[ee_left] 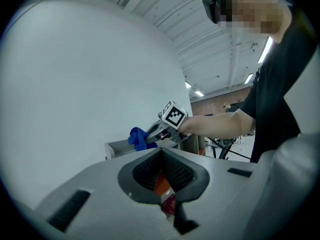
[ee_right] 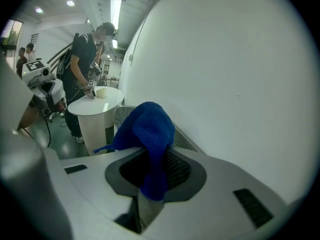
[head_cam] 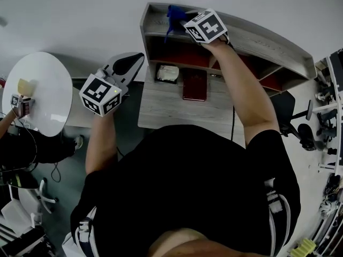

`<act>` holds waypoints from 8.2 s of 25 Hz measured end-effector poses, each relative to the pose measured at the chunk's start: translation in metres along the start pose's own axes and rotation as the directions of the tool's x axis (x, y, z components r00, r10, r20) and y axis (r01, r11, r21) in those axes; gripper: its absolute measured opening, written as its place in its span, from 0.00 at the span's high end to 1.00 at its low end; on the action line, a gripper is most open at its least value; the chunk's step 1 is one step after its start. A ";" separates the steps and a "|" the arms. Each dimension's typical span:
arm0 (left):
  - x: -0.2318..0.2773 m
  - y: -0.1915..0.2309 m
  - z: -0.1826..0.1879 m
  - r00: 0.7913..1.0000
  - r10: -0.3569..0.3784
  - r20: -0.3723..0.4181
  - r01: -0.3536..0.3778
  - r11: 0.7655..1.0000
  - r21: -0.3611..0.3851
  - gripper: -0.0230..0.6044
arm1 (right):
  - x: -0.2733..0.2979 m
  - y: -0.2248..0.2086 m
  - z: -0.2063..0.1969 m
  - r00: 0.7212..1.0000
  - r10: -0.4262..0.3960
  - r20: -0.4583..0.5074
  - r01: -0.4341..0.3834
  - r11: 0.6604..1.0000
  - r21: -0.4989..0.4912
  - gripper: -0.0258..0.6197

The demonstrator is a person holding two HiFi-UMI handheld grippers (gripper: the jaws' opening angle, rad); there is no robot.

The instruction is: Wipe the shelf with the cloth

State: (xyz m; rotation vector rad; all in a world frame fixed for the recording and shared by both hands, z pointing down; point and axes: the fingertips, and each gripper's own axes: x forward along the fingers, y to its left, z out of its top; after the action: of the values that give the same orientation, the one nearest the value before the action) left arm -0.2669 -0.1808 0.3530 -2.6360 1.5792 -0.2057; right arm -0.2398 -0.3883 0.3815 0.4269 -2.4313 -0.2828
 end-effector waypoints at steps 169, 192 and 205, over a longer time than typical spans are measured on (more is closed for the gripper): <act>0.076 -0.056 -0.002 0.996 -0.027 -0.081 0.026 0.999 -0.020 0.94 | -0.086 -0.111 -0.131 0.960 -0.230 -0.161 0.212 0.970 -0.121 0.85; -0.014 -0.013 -0.033 0.987 0.112 -0.114 -0.120 0.991 -0.064 0.94 | -0.001 -0.033 -0.048 0.986 -0.125 -0.113 0.100 0.974 -0.201 0.85; -0.059 0.007 -0.048 0.973 0.186 -0.134 -0.198 0.977 -0.084 0.94 | 0.037 0.008 0.001 0.995 -0.067 -0.069 0.048 0.966 -0.255 0.86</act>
State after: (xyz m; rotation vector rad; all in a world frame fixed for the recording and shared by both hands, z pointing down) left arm -0.3076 -0.1312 0.3947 -2.5625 1.9187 -0.2963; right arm -0.2695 -0.3942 0.4040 0.3870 -2.2717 -0.5839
